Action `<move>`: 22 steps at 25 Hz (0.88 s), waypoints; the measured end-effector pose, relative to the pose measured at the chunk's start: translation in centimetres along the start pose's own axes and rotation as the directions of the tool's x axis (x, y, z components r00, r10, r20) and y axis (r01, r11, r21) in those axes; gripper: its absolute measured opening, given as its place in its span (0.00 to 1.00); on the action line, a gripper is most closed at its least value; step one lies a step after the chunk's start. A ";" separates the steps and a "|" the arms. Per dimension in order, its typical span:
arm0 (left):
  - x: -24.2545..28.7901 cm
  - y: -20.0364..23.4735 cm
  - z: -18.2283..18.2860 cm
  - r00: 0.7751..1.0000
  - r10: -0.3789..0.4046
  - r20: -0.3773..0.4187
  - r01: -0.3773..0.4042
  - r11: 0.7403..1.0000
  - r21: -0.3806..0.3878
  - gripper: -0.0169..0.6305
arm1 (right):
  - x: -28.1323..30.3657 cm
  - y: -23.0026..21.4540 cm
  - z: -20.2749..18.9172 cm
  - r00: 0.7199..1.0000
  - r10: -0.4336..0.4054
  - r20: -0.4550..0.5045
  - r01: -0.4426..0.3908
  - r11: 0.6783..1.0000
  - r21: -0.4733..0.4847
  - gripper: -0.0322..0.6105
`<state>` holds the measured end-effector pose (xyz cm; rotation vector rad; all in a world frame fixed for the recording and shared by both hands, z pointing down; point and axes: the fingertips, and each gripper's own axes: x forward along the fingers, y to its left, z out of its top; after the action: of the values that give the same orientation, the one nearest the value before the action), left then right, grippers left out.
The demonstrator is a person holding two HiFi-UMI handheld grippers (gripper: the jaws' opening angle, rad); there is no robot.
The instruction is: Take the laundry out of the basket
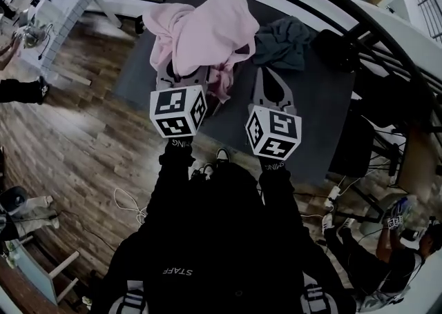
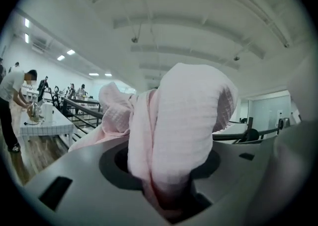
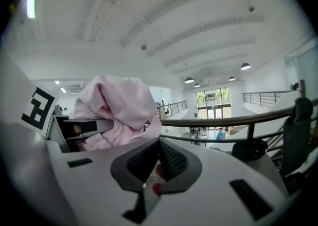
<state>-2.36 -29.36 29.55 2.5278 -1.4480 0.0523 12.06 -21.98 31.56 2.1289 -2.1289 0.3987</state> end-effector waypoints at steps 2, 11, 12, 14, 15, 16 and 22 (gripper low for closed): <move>-1.3 -0.4 1.7 0.998 0.002 0.060 -0.003 1.000 0.022 0.36 | -0.9 0.3 1.1 0.999 -0.003 0.034 0.004 1.000 -0.018 0.07; -5.9 -0.9 6.7 0.972 0.032 0.231 -0.055 0.994 0.092 0.36 | -3.1 2.2 5.6 0.987 0.009 0.158 0.003 0.997 -0.078 0.07; -6.3 -0.9 7.0 0.970 0.034 0.240 -0.059 0.994 0.096 0.36 | -3.4 2.4 6.1 0.985 0.012 0.175 0.003 0.996 -0.085 0.07; -6.8 -0.9 7.4 0.967 0.038 0.251 -0.067 0.992 0.107 0.36 | -3.8 2.7 7.0 0.978 0.018 0.207 0.002 0.995 -0.096 0.07; -6.9 -1.0 7.5 0.967 0.041 0.253 -0.071 0.991 0.111 0.36 | -4.0 2.9 7.4 0.975 0.021 0.221 0.001 0.995 -0.101 0.07; -7.0 -1.0 7.6 0.967 0.045 0.252 -0.075 0.991 0.113 0.36 | -4.2 3.0 7.7 0.972 0.024 0.233 0.002 0.994 -0.108 0.07; -7.4 -1.0 8.2 0.963 0.053 0.265 -0.085 0.990 0.109 0.36 | -4.7 3.3 8.6 0.965 0.031 0.261 0.004 0.991 -0.133 0.07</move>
<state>-5.92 -24.35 20.38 2.6602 -1.6772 -0.1968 9.75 -19.67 21.67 2.1969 -2.2319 -0.0288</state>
